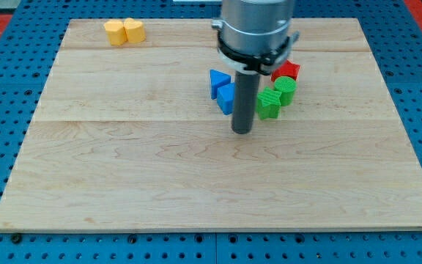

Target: Move the red circle into the red star

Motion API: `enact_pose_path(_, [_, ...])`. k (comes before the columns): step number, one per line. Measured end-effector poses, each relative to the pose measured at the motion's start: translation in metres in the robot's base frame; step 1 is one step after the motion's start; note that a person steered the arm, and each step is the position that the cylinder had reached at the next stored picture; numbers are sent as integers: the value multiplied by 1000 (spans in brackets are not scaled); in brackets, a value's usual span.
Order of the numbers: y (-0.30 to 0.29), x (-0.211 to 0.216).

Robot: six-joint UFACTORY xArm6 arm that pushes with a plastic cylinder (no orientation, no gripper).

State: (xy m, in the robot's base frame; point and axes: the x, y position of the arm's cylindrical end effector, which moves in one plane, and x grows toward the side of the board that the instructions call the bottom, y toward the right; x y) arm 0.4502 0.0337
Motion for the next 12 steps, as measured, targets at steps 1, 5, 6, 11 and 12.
enact_pose_path(1, [-64, -29])
enact_pose_path(5, [36, -144])
enact_pose_path(6, [36, -166])
enact_pose_path(11, [-57, -164])
enact_pose_path(12, [-215, -191])
